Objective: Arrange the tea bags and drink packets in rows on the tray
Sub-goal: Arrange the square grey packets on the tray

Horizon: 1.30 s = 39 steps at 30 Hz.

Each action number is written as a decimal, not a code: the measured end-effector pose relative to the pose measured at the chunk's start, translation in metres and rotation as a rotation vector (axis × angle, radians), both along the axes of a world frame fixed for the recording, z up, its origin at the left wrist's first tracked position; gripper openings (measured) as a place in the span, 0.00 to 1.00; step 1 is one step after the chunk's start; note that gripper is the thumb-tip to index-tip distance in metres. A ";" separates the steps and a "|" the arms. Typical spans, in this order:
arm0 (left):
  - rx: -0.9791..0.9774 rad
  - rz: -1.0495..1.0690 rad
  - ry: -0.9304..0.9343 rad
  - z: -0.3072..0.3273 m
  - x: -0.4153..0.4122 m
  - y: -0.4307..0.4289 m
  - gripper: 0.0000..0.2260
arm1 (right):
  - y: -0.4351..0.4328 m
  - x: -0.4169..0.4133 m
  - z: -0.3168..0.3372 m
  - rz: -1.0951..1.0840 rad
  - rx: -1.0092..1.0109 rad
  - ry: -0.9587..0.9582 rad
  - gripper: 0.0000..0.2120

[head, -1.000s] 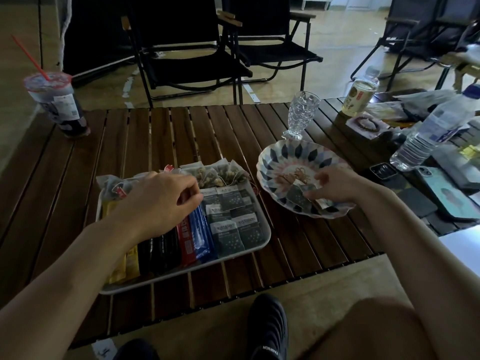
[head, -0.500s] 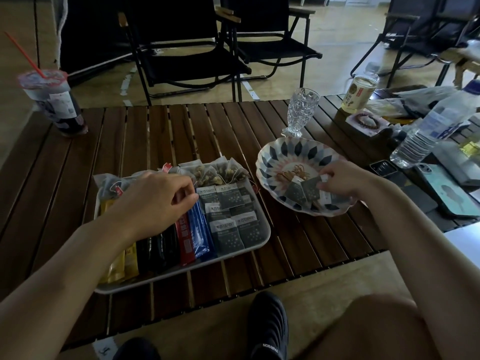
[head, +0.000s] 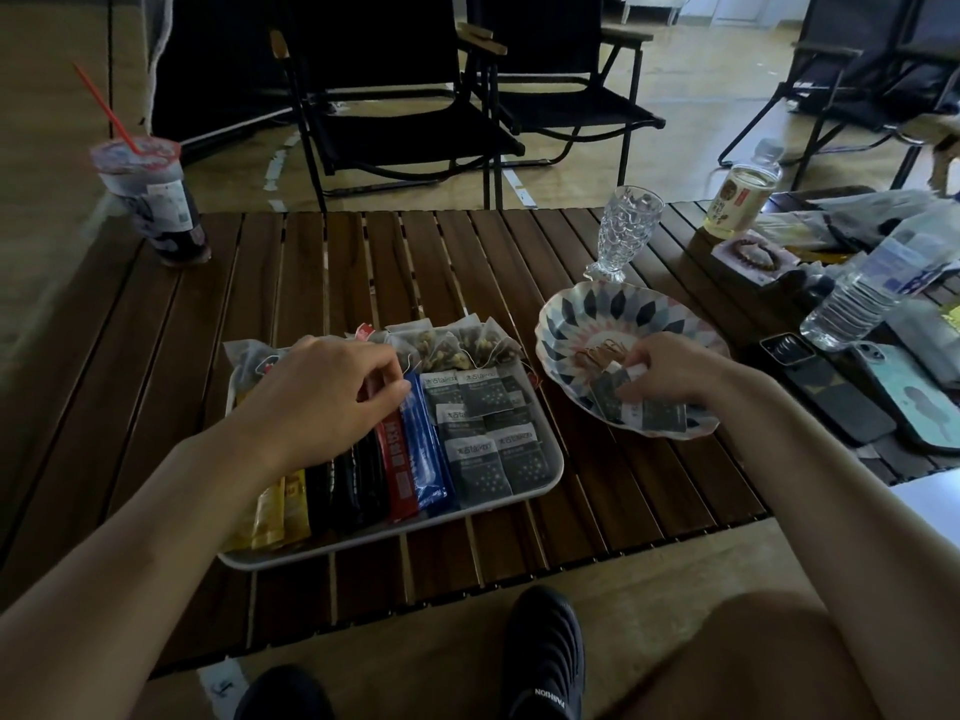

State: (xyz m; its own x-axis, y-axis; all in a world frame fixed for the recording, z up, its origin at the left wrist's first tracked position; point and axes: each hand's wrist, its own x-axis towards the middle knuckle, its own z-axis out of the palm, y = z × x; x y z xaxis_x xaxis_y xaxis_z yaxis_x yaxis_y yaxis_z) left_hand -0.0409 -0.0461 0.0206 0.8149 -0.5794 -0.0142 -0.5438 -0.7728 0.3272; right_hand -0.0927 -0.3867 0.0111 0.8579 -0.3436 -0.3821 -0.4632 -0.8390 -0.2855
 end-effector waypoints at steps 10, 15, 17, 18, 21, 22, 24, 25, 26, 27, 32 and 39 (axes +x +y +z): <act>0.007 0.011 0.031 0.006 -0.002 0.005 0.13 | -0.006 0.000 0.005 -0.091 0.201 -0.161 0.22; -0.015 0.017 0.027 0.010 -0.004 0.006 0.11 | 0.000 0.000 0.014 -0.114 0.047 -0.446 0.11; -0.017 0.009 0.026 0.011 -0.005 0.007 0.10 | 0.006 0.000 0.018 -0.087 0.006 -0.578 0.09; -0.019 0.006 0.029 0.011 -0.005 0.008 0.10 | 0.009 0.001 0.021 -0.065 -0.002 -0.627 0.09; -0.018 0.013 0.035 0.012 -0.005 0.012 0.12 | 0.020 0.004 0.026 0.079 0.063 -0.659 0.10; -0.019 0.015 0.031 0.012 -0.005 0.013 0.13 | 0.026 0.004 0.027 0.155 0.110 -0.630 0.10; -0.016 0.017 0.030 0.012 -0.005 0.014 0.13 | 0.040 0.005 0.023 0.296 0.179 -0.512 0.09; -0.013 0.020 0.031 0.012 -0.004 0.014 0.13 | 0.047 0.006 0.020 0.352 0.195 -0.448 0.08; -0.012 0.021 0.034 0.012 -0.004 0.015 0.14 | 0.054 0.007 0.016 0.399 0.204 -0.393 0.08; -0.008 0.021 0.040 0.012 -0.005 0.015 0.15 | 0.059 0.009 0.013 0.440 0.204 -0.352 0.08; -0.009 0.021 0.050 0.010 -0.003 0.017 0.15 | 0.072 0.018 0.002 0.508 0.141 -0.345 0.06; -0.008 0.011 0.039 0.005 0.002 0.019 0.10 | 0.077 0.035 -0.020 0.426 0.051 -0.541 0.06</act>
